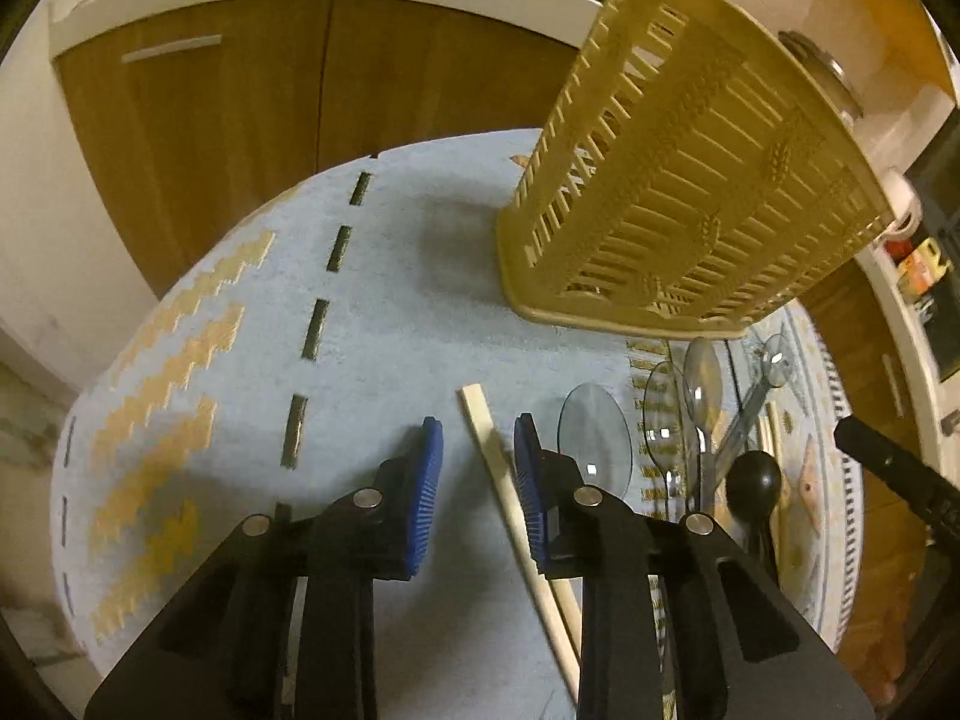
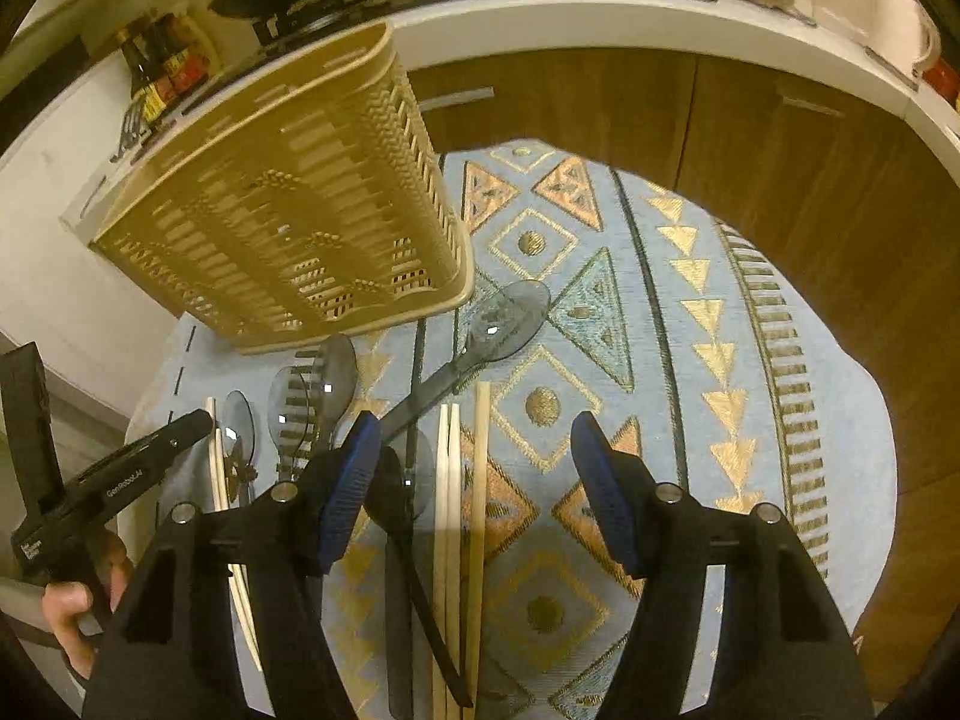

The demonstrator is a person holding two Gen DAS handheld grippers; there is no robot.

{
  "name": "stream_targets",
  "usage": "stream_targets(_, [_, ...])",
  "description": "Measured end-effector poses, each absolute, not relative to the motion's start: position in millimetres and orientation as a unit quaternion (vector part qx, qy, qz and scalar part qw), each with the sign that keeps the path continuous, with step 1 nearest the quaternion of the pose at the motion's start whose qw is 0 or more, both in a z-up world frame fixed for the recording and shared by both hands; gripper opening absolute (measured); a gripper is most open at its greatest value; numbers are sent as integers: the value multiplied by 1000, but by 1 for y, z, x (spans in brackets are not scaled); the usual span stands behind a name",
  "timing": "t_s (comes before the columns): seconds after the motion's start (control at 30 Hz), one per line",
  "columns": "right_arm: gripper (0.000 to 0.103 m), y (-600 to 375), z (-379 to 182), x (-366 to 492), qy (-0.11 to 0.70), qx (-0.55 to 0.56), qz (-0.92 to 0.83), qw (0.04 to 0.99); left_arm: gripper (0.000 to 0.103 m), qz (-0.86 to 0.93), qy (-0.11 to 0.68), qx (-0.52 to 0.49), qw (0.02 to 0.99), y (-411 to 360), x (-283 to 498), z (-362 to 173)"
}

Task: Organize utensils
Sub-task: 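Lower the left gripper onto a wooden chopstick and close it while the right gripper reaches a clear spoon, then close the right gripper on the clear plastic spoon while the left gripper lifts the chopstick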

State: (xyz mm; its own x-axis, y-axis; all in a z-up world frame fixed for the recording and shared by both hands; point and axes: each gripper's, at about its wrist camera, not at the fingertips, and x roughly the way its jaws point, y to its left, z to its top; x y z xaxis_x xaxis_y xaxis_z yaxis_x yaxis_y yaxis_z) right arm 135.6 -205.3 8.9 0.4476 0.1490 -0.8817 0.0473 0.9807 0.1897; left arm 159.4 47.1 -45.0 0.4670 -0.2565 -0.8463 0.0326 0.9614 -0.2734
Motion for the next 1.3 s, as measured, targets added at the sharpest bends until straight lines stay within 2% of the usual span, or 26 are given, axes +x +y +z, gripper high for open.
stream_targets(0.07, [54,-209,5,147,551,110,37,826,22,-81,517,-83,848,38,164,-43])
stream_targets(0.13, [50,-217,0,160,572,137,34,808,12,-81,524,-62,846,31,168,-42])
stream_targets(0.2, [48,-227,-7,174,591,161,20,791,8,-78,528,-50,844,27,173,-42])
stream_targets(0.37, [37,-240,-21,193,603,203,-7,771,7,-93,530,-32,842,26,177,-42])
stream_targets(0.67, [37,-245,-31,215,589,253,-64,765,5,-139,530,-36,836,42,185,-45])
stream_targets(0.87, [37,-222,-29,213,561,234,-114,786,5,-153,524,-43,837,50,186,-48])
stream_targets(1.13, [37,-182,-28,193,514,126,-163,832,5,-153,513,-37,844,67,175,-48])
stream_targets(1.23, [28,-172,-27,190,507,96,-169,840,5,-147,509,-30,847,67,174,-48])
stream_targets(1.3, [17,-176,-25,188,508,101,-151,842,5,-147,510,-29,847,69,174,-48])
